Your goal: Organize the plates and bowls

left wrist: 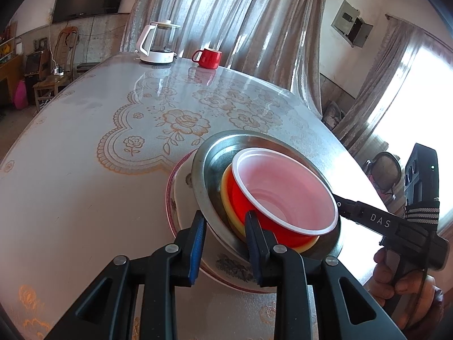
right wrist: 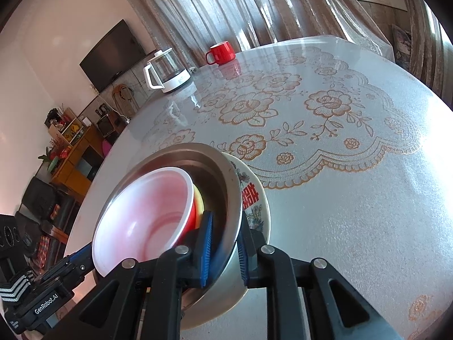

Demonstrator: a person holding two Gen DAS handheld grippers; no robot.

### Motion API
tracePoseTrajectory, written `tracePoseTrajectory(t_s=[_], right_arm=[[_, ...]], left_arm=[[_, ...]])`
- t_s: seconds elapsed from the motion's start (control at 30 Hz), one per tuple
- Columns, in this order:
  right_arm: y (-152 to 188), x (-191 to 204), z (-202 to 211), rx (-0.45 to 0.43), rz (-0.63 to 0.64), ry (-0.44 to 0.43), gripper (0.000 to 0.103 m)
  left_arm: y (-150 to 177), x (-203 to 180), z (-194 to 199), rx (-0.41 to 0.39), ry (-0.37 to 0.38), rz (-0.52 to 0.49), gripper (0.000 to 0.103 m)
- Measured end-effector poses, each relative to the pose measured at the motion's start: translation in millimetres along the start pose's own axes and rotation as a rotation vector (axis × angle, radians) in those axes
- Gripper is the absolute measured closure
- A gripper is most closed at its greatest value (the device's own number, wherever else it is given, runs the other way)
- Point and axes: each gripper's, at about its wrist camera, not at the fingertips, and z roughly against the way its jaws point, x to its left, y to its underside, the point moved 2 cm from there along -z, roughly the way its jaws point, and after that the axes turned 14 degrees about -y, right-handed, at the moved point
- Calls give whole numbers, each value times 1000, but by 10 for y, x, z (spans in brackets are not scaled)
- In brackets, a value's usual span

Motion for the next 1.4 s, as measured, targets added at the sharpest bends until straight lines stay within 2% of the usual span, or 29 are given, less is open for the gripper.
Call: tracePoseTrajectory(t_s=[0.27,0.57,0.73,0.87,1.03,1.17,1.23,1.27,1.3,1.4], right_arm=[[8,46,92,-17,13,1,81],[46,80,164,-25,19,10,80],[45,92,196,-34,25,14,80],[80,128,218,-33,42,26,77],[111,207,318,-64,66,65,69],[181,355,409,-94,115,106,62],[231,453,454,-111,154,135,57],[266,505,471,-119,175,147,49],[303,548,483,-125,191,156,43],[407,648,501,-143,222,175,40]], left_arm=[[27,18,54,-12,-2,5,71],[72,134,173,-35,-2,42,69],[113,205,206,-40,-30,65,62],[171,231,237,-40,-108,56,60],[234,226,288,-52,-215,40,50],[265,249,349,-83,-281,47,36],[281,250,385,-103,-309,49,31],[289,254,401,-113,-319,49,25],[294,252,420,-125,-325,49,23],[307,232,463,-153,-346,41,23]])
